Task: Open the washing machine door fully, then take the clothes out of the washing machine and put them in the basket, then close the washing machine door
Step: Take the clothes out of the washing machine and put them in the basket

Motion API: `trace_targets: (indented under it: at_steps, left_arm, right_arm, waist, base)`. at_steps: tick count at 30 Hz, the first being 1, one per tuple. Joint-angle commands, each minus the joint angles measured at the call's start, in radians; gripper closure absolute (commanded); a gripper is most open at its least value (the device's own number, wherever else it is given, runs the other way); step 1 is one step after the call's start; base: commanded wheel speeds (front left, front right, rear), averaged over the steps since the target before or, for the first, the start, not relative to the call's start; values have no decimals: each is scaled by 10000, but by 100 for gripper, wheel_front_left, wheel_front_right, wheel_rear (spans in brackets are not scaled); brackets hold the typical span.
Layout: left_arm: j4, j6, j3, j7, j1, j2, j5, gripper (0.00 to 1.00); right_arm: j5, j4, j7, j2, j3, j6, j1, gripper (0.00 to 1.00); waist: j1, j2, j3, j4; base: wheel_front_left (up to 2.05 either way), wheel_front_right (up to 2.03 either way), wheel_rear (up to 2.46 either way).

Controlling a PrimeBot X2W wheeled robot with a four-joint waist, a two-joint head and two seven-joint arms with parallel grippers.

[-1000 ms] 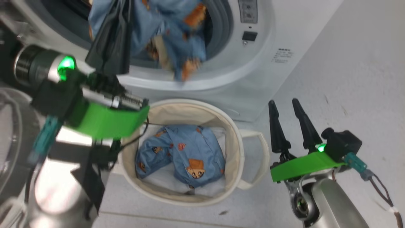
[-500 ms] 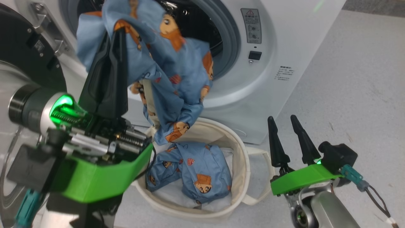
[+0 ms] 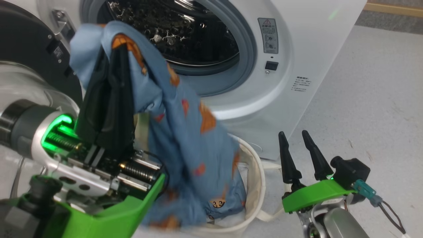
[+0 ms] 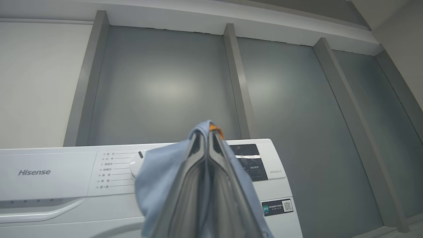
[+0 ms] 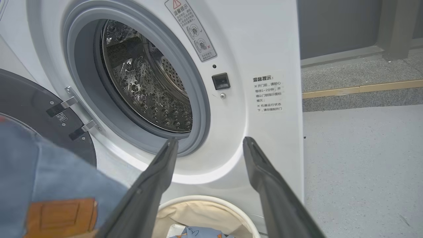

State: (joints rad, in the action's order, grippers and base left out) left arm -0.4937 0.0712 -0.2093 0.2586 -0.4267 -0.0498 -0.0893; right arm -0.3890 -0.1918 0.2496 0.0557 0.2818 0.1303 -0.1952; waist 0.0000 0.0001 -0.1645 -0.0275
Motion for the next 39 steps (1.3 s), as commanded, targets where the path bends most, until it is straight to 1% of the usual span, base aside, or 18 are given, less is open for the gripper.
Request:
trace_targets:
  at_steps: [1, 9, 14, 21, 30, 32, 36, 37, 39]
  left_arm:
    - [-324, -11, 268, 32, -36, -40, 106, 100]
    - [321, 105, -39, 32, 470, -22, 135, 100]
    - [397, 152, -138, 32, 500, -15, 154, 100]
    - [428, 170, -245, 32, 384, -9, 213, 100]
    - [956, 299, -700, 32, 603, -8, 448, 100]
    - [1200, 331, -823, 32, 638, -7, 459, 100]
    - [2399, 397, -1022, 32, 579, -15, 539, 100]
    - [2399, 397, -1022, 32, 579, -15, 539, 100]
    - [3116, 416, -1025, 32, 472, -35, 559, 100]
  right_arm:
    - [-43, 268, 122, -55, 240, 4, -36, 0]
    - [-63, 224, 122, -55, 317, 4, 51, 0]
    - [-19, 234, 122, -55, 310, 4, 30, 0]
    - [35, 305, 122, -55, 270, 4, -123, 0]
    - [74, 370, 122, -55, 167, 4, -380, 0]
    - [95, 376, 122, -55, 138, 4, -438, 0]
    - [141, 429, 122, -55, 139, 4, -638, 0]
    - [141, 429, 122, -55, 139, 4, -638, 0]
    - [153, 466, 122, -55, 150, 4, -720, 0]
  waist:
    - [0, -1, 44, -26]
    - [0, -1, 79, -84]
    - [0, -1, -74, -135]
    - [0, -1, -429, -151]
    - [0, -1, -964, -85]
    - [0, -1, -1084, -95]
    - [0, -1, -1473, -81]
    - [0, -1, -1473, -81]
    - [0, -1, -1654, -37]
  base:
    - [0, 0, 0]
    - [0, 0, 0]
    - [0, 0, 0]
    - [0, 0, 0]
    - [0, 0, 0]
    - [0, 0, 0]
    - [0, 0, 0]
    - [0, 0, 0]
    - [0, 0, 0]
